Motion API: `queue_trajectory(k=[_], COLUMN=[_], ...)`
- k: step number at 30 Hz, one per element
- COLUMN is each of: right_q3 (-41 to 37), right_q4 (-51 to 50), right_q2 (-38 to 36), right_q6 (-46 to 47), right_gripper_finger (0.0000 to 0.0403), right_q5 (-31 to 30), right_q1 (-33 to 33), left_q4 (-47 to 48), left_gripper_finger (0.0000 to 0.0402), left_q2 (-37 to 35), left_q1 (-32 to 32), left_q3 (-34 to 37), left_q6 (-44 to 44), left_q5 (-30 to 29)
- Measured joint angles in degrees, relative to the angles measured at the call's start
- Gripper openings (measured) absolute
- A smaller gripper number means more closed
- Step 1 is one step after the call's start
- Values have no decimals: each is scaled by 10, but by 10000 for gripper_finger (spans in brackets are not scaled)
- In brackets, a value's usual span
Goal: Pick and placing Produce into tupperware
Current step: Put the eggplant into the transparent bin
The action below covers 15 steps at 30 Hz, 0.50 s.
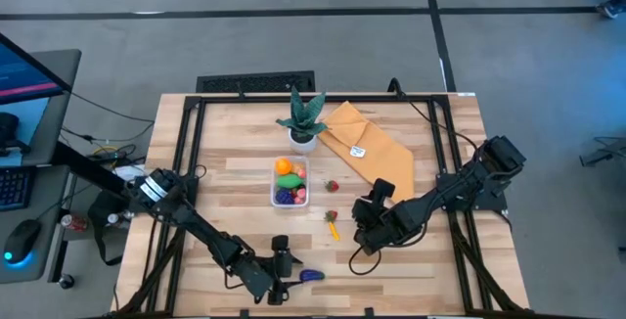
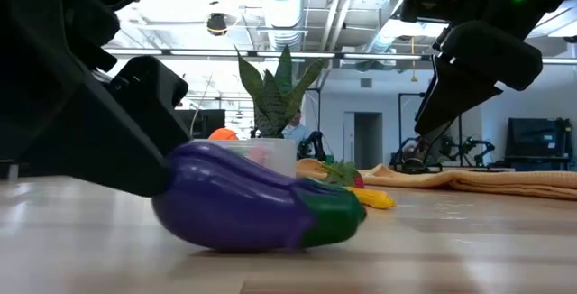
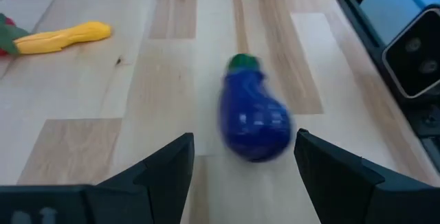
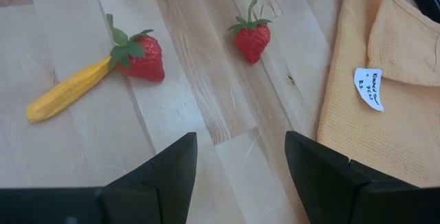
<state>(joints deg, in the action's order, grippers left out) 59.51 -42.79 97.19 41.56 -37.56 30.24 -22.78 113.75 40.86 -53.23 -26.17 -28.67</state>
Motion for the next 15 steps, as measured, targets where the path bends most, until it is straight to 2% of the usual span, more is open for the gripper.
queue_trajectory(k=[6, 15], right_q3=[0, 0], right_q4=[0, 2], right_q2=[0, 0], right_q6=[0, 0], right_gripper_finger=[214, 214], right_q5=[0, 0], right_q1=[0, 0], left_q4=[-6, -50], left_gripper_finger=[242, 242], left_q2=[0, 43], left_q1=[-4, -14], left_q3=[0, -17], left_q6=[3, 84], left_q5=[5, 54])
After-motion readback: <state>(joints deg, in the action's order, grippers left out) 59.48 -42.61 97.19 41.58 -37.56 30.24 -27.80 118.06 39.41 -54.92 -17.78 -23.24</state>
